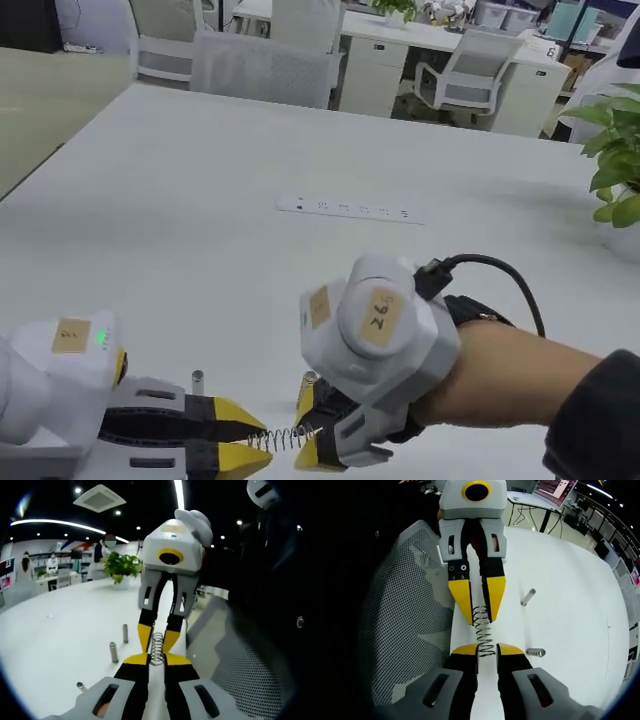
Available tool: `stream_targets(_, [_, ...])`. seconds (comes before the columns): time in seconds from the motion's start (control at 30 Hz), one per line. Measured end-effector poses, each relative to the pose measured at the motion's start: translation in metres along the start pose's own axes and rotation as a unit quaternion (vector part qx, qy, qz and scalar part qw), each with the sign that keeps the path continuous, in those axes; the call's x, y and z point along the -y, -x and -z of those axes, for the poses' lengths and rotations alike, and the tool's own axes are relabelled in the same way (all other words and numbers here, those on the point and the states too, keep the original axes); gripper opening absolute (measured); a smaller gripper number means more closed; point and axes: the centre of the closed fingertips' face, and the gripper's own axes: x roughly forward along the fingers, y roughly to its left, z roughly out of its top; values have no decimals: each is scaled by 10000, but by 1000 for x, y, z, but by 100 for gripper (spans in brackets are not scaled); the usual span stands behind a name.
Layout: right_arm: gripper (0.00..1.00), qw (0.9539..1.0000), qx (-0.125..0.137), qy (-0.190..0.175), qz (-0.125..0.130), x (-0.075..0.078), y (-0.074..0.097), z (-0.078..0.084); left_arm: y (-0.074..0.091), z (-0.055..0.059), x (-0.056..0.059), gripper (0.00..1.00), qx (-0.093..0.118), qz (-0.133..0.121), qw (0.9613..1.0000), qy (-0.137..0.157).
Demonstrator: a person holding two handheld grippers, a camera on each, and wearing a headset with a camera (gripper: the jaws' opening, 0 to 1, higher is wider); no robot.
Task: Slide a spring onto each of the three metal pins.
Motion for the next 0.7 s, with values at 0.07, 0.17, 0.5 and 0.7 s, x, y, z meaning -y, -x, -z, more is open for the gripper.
stream_targets(0.07, [10, 10000, 7, 10, -1, 0, 0, 0, 0, -3, 0, 3, 58, 3, 10000, 2])
stream_targets(0.17, [10, 10000, 18, 25, -7, 0, 0, -1, 0, -2, -1, 3, 54, -7, 10000, -4])
stream_targets(0.5, [9, 9998, 161, 60, 39, 1, 6, -8, -2, 4, -2, 3, -33, -35, 10000, 43])
stream_targets(0.7, [9, 9995, 294, 58, 77, 2, 13, -16, -2, 6, -3, 2, -57, -64, 9999, 66])
